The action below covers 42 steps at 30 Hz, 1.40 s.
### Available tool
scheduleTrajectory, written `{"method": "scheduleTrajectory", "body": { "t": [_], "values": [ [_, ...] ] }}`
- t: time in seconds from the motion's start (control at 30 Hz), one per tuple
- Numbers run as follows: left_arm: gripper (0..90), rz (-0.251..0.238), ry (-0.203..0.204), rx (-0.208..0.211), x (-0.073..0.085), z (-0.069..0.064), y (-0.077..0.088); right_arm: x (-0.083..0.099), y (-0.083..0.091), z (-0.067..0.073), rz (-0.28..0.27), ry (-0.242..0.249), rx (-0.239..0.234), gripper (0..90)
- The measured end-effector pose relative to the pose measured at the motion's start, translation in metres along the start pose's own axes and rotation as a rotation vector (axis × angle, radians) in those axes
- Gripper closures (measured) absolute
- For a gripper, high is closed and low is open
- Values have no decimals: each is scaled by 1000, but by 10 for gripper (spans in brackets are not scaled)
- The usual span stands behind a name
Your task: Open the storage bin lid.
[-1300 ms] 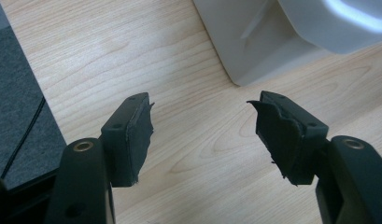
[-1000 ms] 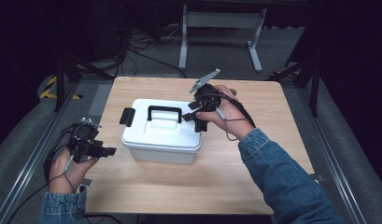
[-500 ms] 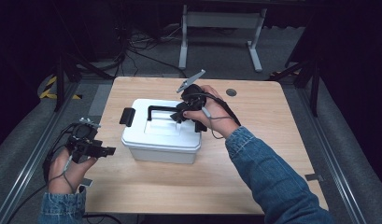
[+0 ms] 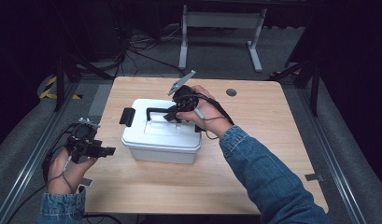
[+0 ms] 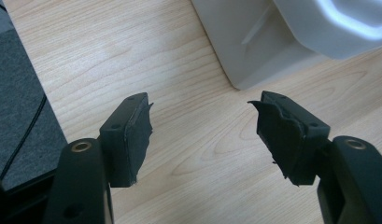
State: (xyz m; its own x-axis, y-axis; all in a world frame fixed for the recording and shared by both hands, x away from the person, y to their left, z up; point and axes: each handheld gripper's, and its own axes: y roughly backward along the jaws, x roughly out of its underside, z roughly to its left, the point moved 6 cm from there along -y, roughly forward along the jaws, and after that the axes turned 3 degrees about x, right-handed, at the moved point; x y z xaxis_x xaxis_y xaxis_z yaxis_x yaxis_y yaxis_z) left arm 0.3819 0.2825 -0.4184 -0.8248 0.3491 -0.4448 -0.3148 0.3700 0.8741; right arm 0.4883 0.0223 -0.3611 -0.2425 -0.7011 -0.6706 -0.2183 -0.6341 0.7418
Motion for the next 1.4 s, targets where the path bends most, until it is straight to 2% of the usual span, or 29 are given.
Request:
{"method": "scheduleTrajectory", "body": {
  "t": [0.13,0.37,0.57,0.8,1.03,1.23,1.4],
  "values": [
    [355,-7,7,-1,1,2,1,-1,-5,1,24,34,-3,753],
    [349,-7,3,-7,5,1,4,-7,-14,5,40,67,-34,775],
    [350,-15,14,-8,9,2,7,-14,-16,8,59,110,-31,818],
    [350,-13,16,-7,10,2,6,-14,-15,7,56,114,-39,825],
    [350,-14,10,-11,9,3,6,-19,-11,7,40,118,-49,829],
    [351,-16,12,-12,10,4,6,-29,2,5,4,110,-63,843],
    [351,-16,11,-9,9,3,6,-35,15,3,-14,112,-49,844]
  ]
}}
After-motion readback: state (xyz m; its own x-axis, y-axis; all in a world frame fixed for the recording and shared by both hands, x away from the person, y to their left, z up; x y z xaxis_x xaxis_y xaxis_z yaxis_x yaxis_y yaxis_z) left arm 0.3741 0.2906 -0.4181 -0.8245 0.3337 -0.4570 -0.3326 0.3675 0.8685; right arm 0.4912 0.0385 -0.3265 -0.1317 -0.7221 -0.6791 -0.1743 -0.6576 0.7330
